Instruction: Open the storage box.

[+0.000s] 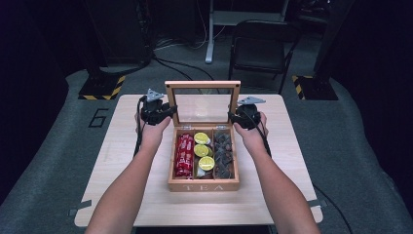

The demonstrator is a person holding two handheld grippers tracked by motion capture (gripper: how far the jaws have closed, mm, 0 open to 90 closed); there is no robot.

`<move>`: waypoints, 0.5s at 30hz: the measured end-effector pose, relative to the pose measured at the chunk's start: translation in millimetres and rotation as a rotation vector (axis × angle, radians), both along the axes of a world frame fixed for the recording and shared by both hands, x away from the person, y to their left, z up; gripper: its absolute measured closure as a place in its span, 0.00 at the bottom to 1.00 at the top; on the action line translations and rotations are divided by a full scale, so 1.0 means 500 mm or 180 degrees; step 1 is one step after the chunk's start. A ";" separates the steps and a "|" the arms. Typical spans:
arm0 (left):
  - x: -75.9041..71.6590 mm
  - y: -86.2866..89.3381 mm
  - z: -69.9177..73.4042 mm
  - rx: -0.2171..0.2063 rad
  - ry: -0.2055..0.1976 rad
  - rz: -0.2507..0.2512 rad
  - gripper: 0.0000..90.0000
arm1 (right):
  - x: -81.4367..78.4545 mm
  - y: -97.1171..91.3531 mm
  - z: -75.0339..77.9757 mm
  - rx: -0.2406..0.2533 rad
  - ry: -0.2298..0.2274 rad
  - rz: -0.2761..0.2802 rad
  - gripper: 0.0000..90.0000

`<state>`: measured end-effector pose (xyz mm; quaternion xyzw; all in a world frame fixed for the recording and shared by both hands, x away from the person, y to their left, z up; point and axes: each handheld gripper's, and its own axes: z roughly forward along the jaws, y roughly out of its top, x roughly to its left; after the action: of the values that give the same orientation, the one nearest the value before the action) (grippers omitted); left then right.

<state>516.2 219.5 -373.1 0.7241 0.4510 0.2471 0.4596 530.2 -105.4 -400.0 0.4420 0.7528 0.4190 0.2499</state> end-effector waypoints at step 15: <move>0.008 -0.003 0.000 -0.0060 0.0030 0.0073 0.72 | 0.011 0.003 -0.018 -0.0056 0.0052 -0.0024 0.71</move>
<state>520.3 217.8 -373.2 0.7156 0.4638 0.2447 0.4614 535.5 -103.9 -409.2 0.4460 0.7568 0.4077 0.2492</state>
